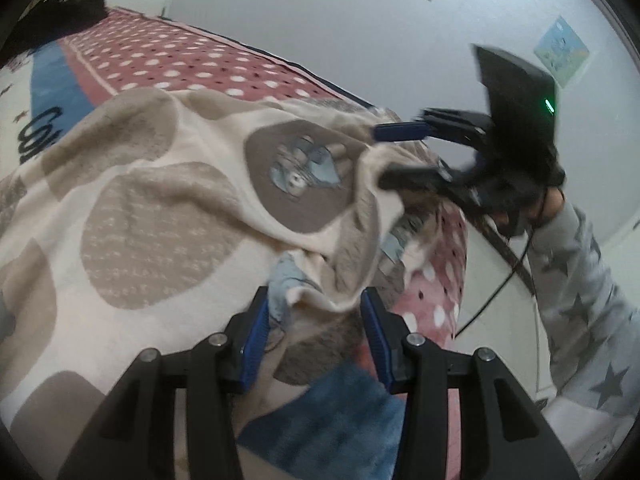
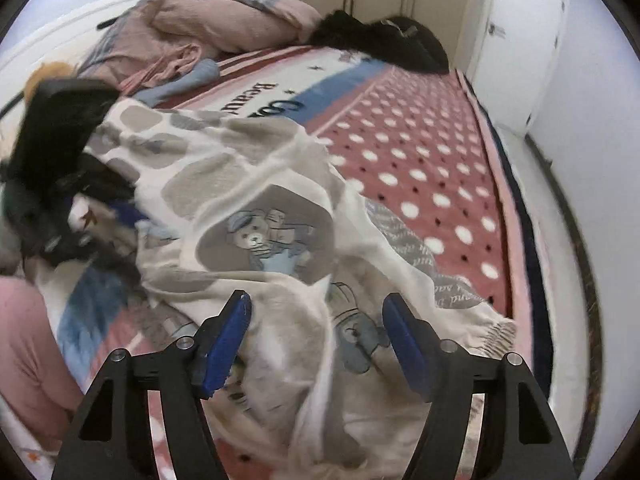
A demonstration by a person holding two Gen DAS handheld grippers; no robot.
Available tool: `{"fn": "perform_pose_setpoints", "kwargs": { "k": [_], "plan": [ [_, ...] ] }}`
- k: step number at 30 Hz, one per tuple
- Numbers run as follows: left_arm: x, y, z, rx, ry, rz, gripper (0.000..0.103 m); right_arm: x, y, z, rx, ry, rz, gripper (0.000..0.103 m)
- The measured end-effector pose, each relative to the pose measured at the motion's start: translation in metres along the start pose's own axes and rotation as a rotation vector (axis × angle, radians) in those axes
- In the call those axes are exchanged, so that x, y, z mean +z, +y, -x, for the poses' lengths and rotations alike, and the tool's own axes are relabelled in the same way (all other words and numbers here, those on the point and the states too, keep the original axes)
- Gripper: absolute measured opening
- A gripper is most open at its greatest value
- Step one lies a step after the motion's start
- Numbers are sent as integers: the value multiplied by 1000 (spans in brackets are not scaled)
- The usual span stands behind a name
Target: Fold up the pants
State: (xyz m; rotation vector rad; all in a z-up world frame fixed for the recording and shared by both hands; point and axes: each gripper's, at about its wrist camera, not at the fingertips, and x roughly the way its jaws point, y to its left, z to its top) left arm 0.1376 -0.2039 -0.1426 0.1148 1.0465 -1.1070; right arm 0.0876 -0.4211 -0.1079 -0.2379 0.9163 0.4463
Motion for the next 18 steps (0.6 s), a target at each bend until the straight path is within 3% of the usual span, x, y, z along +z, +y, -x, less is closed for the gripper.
{"fn": "perform_pose_setpoints", "kwargs": {
  "k": [1, 2, 5, 11, 18],
  "plan": [
    [-2, -4, 0, -2, 6, -13, 40, 0, -3, -1, 33, 2, -9, 36],
    [-3, -6, 0, -6, 11, -20, 40, -1, -3, -3, 73, 10, -11, 16],
    [-8, -9, 1, -12, 17, -21, 40, -8, 11, -4, 68, 14, 33, 6],
    [-17, -17, 2, -5, 43, -52, 40, -29, 24, 19, 106, -36, 27, 4],
    [-20, -18, 11, 11, 17, -26, 40, -58, 32, 25, 124, -2, 20, 4]
  ]
}}
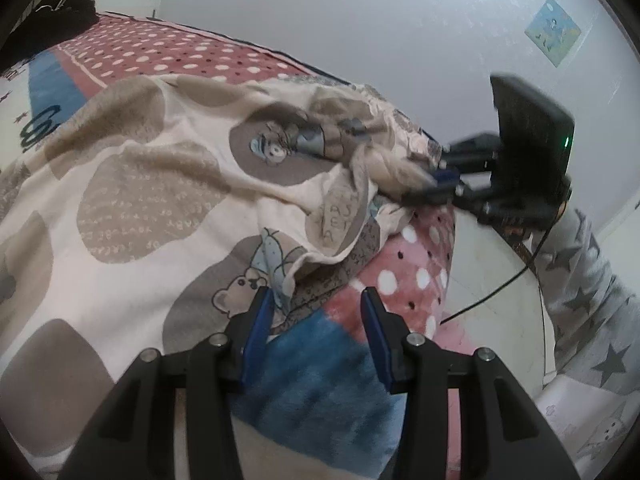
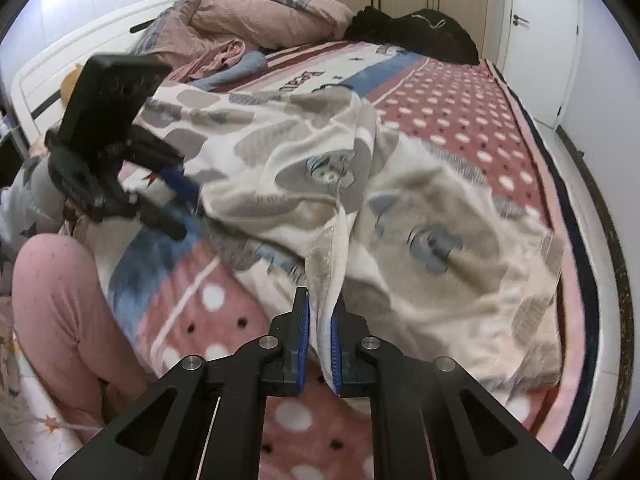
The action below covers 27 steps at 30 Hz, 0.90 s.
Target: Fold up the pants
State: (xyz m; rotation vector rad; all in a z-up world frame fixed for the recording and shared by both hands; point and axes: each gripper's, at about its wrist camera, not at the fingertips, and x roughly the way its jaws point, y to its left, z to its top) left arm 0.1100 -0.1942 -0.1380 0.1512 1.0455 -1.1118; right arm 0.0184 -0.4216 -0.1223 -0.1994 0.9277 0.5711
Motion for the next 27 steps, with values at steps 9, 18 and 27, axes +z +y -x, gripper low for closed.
{"fn": "perform_pose_setpoints", "kwargs": {
  "k": [9, 18, 27],
  "plan": [
    [31, -4, 24, -20, -116, 7, 46, -16, 4, 12, 30, 16, 10, 7],
    [52, 11, -13, -24, -73, 83, 46, 32, 6, 36, 17, -177, 0, 45],
    [20, 6, -23, -24, 15, 27, 45, 42, 6, -30, 120, -31, 38, 14]
  ]
}}
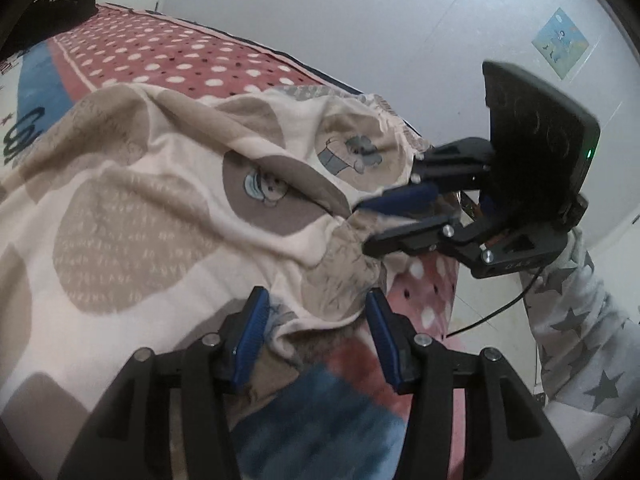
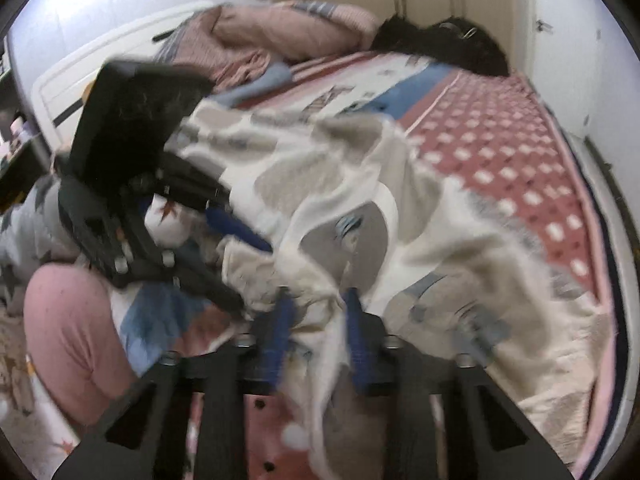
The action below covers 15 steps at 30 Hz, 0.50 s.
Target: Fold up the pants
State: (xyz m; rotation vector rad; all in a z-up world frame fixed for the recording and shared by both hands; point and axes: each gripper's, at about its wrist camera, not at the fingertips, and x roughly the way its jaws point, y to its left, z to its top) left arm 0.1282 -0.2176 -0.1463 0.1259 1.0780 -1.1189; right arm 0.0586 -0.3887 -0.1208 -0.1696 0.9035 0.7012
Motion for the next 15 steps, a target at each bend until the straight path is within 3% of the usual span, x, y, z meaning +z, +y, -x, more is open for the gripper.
{"fn": "perform_pose_setpoints", "kwargs": {
  "k": [8, 15],
  "plan": [
    [-19, -3, 10, 23, 16, -7, 45, -31, 15, 4, 36, 28, 9, 12],
    [-28, 2, 33, 50, -40, 43, 46, -42, 27, 12, 39, 50, 24, 11]
  ]
}}
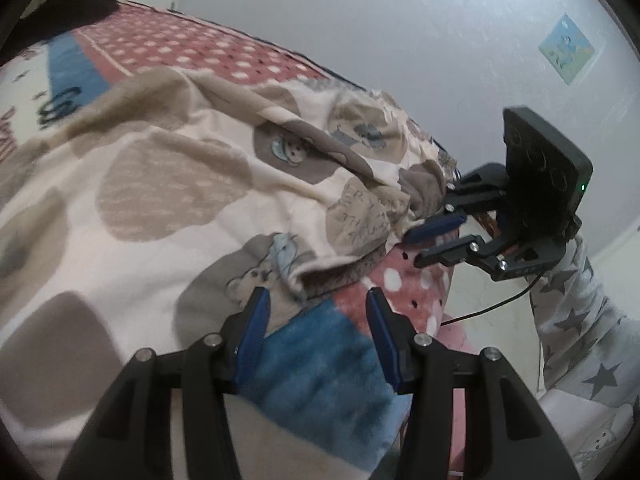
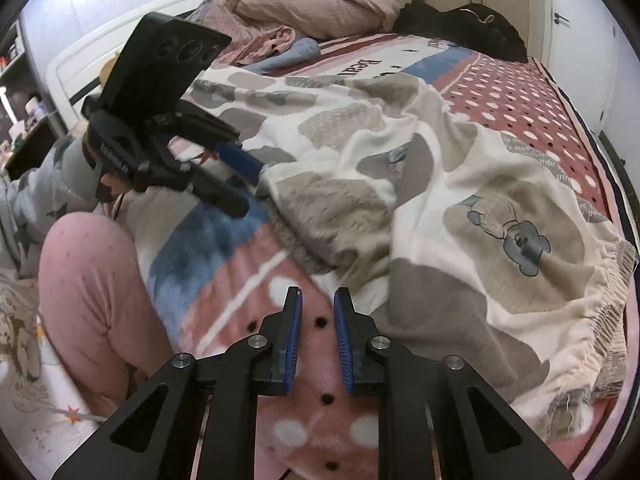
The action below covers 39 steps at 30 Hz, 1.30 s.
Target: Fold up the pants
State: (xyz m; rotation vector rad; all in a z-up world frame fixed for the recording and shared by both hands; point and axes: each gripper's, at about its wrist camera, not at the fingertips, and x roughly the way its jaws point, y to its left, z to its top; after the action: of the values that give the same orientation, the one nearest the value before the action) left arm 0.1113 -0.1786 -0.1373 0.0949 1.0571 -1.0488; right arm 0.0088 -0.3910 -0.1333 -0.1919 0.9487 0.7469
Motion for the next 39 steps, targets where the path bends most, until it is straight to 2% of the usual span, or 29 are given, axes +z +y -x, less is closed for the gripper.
{"fn": "perform_pose_setpoints", "kwargs": {
  "k": [1, 2, 4, 6, 9, 12, 13, 16, 20, 22, 23, 25, 26, 27, 29, 30, 34, 39],
  "plan": [
    [-3, -1, 9, 15, -23, 4, 48, 0, 2, 4, 0, -10, 3, 11],
    [-6, -2, 18, 40, -43, 6, 57, 0, 3, 11, -11, -37, -5, 11],
    [-15, -1, 36, 131, -83, 23, 66, -2, 0, 26, -55, -105, -51, 19],
    [-28, 3, 56, 189, -121, 52, 67, -10, -14, 47, -117, -200, -152, 50],
    [-47, 12, 87, 255, -191, 114, 69, -31, -40, 80, -219, -328, -331, 53],
    [-65, 22, 113, 299, -259, 163, 71, -58, -70, 102, -361, -362, -530, 67],
    [-70, 25, 120, 311, -278, 179, 71, -66, -79, 104, -361, -365, -582, 67],
    [-80, 38, 137, 341, -336, 232, 72, -89, -107, 94, -242, -349, -745, 67],
    [-86, 48, 154, 339, -408, 297, 74, -89, -113, 75, -191, -401, -740, 67],
    [-88, 49, 157, 333, -426, 311, 74, -79, -113, 61, -130, -407, -732, 67],
    [-90, 49, 160, 333, -430, 314, 74, -74, -110, 55, -132, -385, -718, 67],
    [-91, 47, 161, 334, -431, 311, 74, -61, -100, 40, -205, -306, -661, 62],
    [-92, 46, 161, 335, -431, 307, 74, -57, -95, 38, -234, -282, -646, 52],
    [-93, 45, 161, 338, -432, 302, 74, -55, -91, 38, -250, -268, -651, 38],
    [-94, 44, 162, 337, -433, 296, 74, -59, -88, 42, -264, -256, -708, 20],
    [-95, 44, 162, 332, -434, 295, 74, -62, -86, 45, -263, -259, -725, 14],
    [-94, 41, 164, 322, -441, 282, 74, -61, -71, 55, -303, -256, -712, 10],
    [-91, 39, 166, 311, -455, 268, 74, -35, -58, 74, -382, -226, -628, 9]
  ]
}}
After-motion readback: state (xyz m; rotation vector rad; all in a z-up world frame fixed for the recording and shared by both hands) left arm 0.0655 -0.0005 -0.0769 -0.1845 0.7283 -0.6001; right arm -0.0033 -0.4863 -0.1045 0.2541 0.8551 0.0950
